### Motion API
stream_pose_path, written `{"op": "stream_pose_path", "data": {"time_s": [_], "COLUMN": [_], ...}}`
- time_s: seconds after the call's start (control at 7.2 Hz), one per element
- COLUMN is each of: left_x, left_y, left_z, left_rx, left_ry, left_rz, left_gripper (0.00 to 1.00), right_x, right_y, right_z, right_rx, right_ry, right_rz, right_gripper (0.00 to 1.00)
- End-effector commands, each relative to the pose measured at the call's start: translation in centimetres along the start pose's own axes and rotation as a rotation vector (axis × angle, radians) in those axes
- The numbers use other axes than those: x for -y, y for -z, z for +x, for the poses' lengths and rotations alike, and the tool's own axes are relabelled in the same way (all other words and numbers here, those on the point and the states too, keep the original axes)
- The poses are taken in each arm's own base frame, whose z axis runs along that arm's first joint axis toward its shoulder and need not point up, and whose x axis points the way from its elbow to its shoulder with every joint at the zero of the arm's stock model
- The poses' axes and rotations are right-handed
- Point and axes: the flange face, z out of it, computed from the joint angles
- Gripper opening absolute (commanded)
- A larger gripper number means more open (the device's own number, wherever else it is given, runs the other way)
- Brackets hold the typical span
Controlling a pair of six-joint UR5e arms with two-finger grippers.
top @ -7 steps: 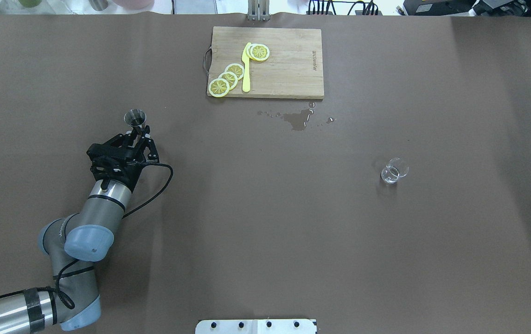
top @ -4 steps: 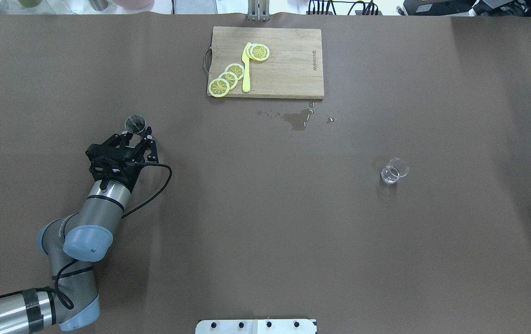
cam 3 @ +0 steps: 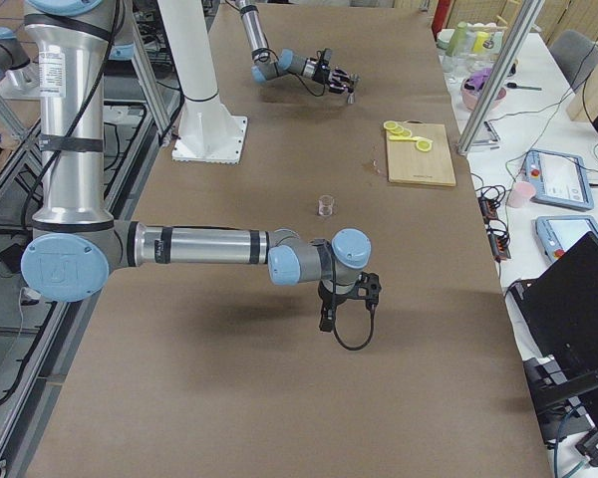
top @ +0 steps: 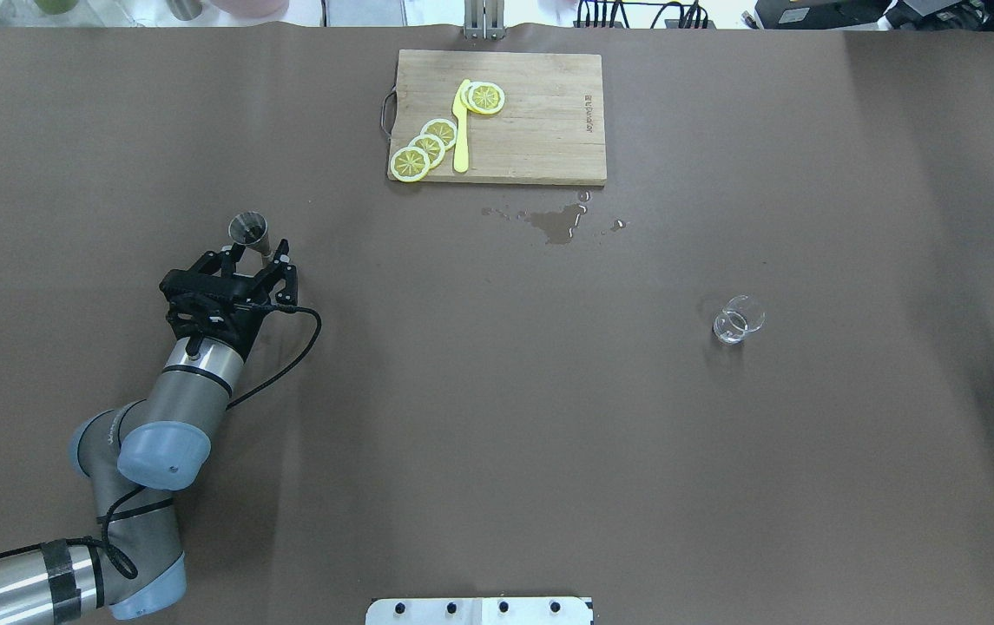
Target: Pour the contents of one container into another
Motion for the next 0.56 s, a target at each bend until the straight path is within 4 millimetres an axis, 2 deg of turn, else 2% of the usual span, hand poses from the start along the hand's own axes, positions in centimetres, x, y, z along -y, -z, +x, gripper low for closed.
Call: {"op": "stream_pose_path", "data": {"time_s": [0.0, 0.28, 0.42], "left_x": [0.1, 0.1, 0.2], "left_y": [0.1, 0.2, 0.7], "left_z": [0.0, -0.4, -1.0], "left_rx": [-0.002, 0.002, 0.003], "left_ry": [0.003, 0.003, 0.004], "left_rz": [0.003, 0.006, 0.009], "left_gripper": [0.97, 0.98, 0.98], "right_x": [-0.5, -0.4, -0.7], "right_y": [1.8, 1.5, 2.2], "right_z": [0.6, -0.9, -1.4], "right_rx": [-0.006, -0.069, -0.065], "right_ry": [-0.036, -0.003, 0.01], "right_rz": [0.008, -0.009, 0.005], "right_gripper": [1.0, 1.0, 1.0]}}
